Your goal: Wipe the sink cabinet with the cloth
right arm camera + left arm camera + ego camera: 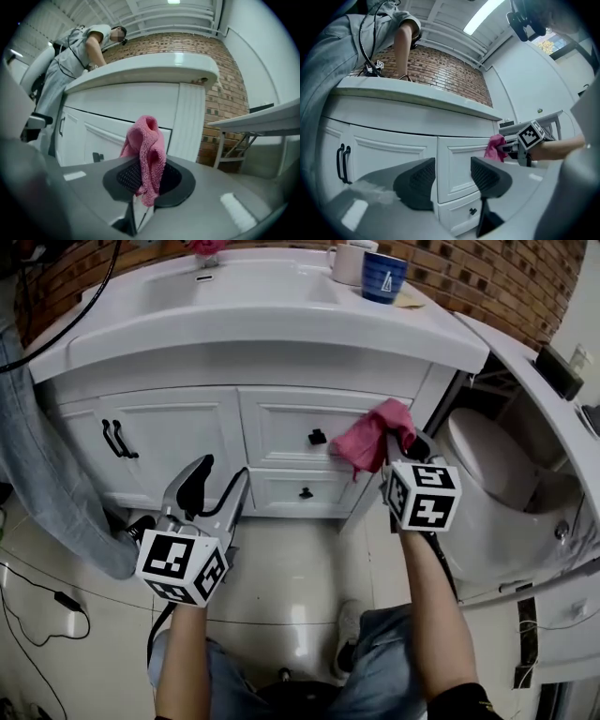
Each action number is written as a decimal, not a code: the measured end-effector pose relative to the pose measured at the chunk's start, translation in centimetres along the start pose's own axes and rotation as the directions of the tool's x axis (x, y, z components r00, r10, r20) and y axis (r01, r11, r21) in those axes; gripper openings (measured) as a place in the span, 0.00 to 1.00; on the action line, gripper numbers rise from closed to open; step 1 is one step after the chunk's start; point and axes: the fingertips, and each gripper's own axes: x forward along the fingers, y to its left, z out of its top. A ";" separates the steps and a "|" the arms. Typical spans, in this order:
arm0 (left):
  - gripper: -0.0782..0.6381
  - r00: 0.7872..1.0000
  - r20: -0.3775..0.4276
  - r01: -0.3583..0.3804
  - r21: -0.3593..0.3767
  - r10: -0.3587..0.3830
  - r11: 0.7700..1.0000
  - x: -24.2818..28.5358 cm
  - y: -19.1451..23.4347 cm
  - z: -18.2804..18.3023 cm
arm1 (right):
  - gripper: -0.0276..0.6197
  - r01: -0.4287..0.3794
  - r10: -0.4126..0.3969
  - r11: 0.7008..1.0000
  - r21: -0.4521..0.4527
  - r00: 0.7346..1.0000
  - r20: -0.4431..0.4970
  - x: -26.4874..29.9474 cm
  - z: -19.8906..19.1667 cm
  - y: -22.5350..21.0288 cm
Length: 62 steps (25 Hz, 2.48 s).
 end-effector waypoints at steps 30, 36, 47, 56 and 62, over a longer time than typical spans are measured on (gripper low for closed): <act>0.44 0.998 -0.004 -0.058 -0.027 0.058 0.998 -1.0 2.9 -0.2 | 0.12 -0.182 0.181 0.982 -0.052 0.983 -0.014 2.5 0.6 11.6; 0.44 0.999 0.028 -0.041 -0.030 0.042 0.999 -1.1 1.6 1.0 | 0.12 0.053 -0.054 0.999 -0.012 0.997 -0.047 0.1 -2.2 -0.9; 0.44 0.996 0.034 -0.084 -0.026 0.085 0.996 -2.1 3.0 1.1 | 0.12 -0.246 0.252 0.964 0.097 0.967 -0.047 0.1 -1.8 13.0; 0.44 0.983 0.054 -0.173 -0.048 0.176 0.984 -4.5 6.1 2.1 | 0.12 -0.494 0.493 0.864 -0.096 0.869 -0.041 4.2 -0.7 28.8; 0.44 0.990 0.050 -0.130 -0.040 0.132 0.991 -3.7 5.1 2.0 | 0.12 -0.249 0.244 0.954 -0.170 0.969 -0.051 2.9 -2.2 17.8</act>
